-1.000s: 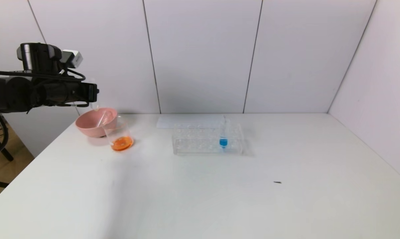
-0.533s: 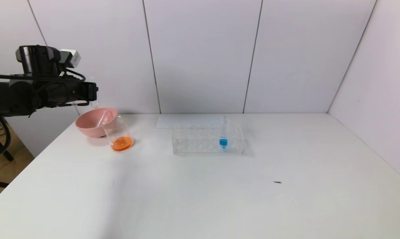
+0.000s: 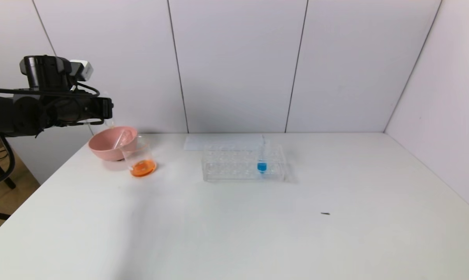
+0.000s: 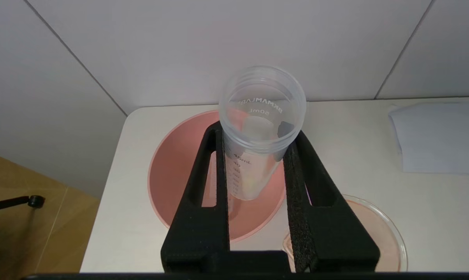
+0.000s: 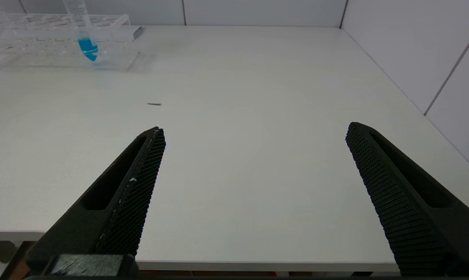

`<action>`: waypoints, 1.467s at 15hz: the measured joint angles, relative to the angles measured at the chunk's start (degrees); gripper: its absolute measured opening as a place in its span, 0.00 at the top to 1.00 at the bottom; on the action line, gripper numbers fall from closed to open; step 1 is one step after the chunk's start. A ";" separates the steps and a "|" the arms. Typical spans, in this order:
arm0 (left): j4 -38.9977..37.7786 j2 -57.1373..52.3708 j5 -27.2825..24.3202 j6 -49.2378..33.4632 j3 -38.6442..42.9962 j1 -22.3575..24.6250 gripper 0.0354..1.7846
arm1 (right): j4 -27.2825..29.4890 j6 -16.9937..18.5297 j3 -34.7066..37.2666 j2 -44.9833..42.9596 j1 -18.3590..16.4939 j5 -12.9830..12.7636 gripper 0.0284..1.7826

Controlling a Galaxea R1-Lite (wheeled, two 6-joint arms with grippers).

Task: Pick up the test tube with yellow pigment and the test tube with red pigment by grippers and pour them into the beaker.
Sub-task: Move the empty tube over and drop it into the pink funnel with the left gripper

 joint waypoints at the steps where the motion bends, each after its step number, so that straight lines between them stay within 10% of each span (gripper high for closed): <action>1: -0.02 0.50 -0.02 -0.77 -0.91 0.12 0.77 | 0.00 0.00 0.00 0.00 0.00 0.00 0.05; 22: 0.23 15.14 -1.57 -7.35 -11.93 2.10 0.77 | 0.00 0.00 0.02 0.00 0.00 0.00 0.05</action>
